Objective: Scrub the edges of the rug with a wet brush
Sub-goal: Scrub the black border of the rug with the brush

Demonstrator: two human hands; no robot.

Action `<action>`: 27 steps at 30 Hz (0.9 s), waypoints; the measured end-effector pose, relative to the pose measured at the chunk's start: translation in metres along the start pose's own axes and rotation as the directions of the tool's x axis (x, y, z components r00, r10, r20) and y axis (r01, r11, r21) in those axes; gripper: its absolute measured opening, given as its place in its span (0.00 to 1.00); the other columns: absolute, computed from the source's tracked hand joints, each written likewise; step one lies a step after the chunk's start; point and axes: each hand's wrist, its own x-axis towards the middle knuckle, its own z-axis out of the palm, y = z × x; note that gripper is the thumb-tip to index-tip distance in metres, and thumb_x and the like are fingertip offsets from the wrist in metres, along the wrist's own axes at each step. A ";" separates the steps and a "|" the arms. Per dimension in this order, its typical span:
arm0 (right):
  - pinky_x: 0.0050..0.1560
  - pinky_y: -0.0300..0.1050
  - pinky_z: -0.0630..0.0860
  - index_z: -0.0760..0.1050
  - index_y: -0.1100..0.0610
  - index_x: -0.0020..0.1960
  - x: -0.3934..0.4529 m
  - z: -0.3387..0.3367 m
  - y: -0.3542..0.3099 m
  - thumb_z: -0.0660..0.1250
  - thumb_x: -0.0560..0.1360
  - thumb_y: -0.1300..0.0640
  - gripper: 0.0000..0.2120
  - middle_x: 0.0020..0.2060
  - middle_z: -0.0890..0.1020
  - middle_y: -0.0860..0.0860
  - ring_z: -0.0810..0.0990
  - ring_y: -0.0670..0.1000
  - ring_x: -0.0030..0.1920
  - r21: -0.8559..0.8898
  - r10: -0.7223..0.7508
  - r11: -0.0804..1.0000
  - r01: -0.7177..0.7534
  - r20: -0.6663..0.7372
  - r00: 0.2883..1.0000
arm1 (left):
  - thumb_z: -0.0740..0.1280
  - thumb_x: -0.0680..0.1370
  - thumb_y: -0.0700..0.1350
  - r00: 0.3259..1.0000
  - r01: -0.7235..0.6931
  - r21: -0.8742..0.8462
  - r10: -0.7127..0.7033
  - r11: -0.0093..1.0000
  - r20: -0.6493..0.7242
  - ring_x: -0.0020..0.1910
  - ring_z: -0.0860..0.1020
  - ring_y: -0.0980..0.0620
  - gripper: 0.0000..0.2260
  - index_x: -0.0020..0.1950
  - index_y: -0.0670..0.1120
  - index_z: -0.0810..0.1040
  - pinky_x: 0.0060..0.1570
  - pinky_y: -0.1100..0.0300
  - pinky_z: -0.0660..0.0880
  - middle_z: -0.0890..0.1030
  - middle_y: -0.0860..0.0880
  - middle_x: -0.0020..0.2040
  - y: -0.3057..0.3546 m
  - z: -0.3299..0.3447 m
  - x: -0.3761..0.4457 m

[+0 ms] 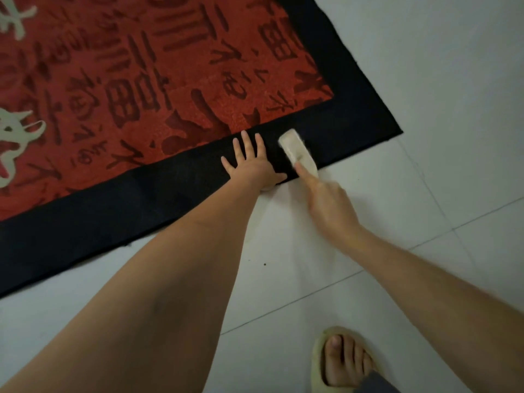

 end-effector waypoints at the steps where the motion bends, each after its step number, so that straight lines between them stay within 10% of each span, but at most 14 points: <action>1: 0.41 0.54 0.75 0.48 0.37 0.77 -0.026 0.005 0.003 0.52 0.78 0.66 0.36 0.37 0.75 0.57 0.77 0.60 0.38 0.019 -0.040 0.999 0.040 0.040 0.998 | 0.64 0.77 0.63 1.000 -0.009 -0.004 0.009 1.000 0.001 0.77 0.31 0.43 0.48 0.78 0.48 0.31 0.73 0.36 0.39 0.27 0.45 0.76 -0.001 0.000 0.001; 7: 0.46 0.50 0.72 0.56 0.39 0.76 0.035 -0.011 -0.006 0.52 0.79 0.64 0.31 0.51 0.79 0.62 0.77 0.64 0.49 -0.014 -0.009 1.000 0.009 0.015 1.000 | 0.64 0.77 0.63 1.000 0.002 0.012 -0.002 1.000 0.000 0.77 0.32 0.42 0.48 0.78 0.48 0.31 0.74 0.36 0.40 0.28 0.45 0.77 0.002 -0.003 0.004; 12: 0.40 0.56 0.77 0.53 0.41 0.77 -0.047 0.009 0.001 0.54 0.79 0.67 0.33 0.34 0.76 0.56 0.76 0.57 0.34 0.156 -0.063 0.986 0.061 0.006 0.998 | 0.64 0.77 0.63 1.000 -0.020 -0.008 0.020 1.000 0.003 0.77 0.32 0.43 0.48 0.78 0.48 0.31 0.74 0.36 0.40 0.28 0.45 0.77 -0.001 -0.001 0.002; 17: 0.51 0.52 0.76 0.59 0.39 0.75 0.034 -0.002 -0.006 0.53 0.81 0.62 0.28 0.53 0.79 0.59 0.78 0.60 0.49 0.152 0.025 0.988 -0.018 -0.041 0.999 | 0.64 0.77 0.64 0.999 -0.014 -0.010 0.013 1.000 -0.035 0.77 0.32 0.43 0.48 0.79 0.49 0.32 0.74 0.37 0.39 0.28 0.45 0.77 -0.003 0.004 0.004; 22: 0.38 0.55 0.76 0.54 0.40 0.77 -0.061 0.012 0.006 0.54 0.79 0.67 0.33 0.32 0.77 0.57 0.75 0.56 0.31 0.217 -0.071 0.974 0.064 0.024 0.997 | 0.63 0.78 0.62 0.998 -0.049 -0.008 0.049 0.999 -0.050 0.77 0.32 0.43 0.46 0.79 0.48 0.32 0.74 0.36 0.39 0.29 0.45 0.77 -0.007 0.007 0.001; 27: 0.49 0.51 0.74 0.60 0.40 0.75 0.028 -0.008 -0.002 0.53 0.80 0.62 0.27 0.49 0.80 0.61 0.78 0.63 0.48 0.147 -0.016 0.989 0.021 -0.035 0.999 | 0.63 0.77 0.65 0.998 -0.026 0.003 0.026 1.000 -0.053 0.77 0.32 0.43 0.47 0.79 0.49 0.32 0.74 0.37 0.39 0.29 0.45 0.77 -0.003 0.005 0.003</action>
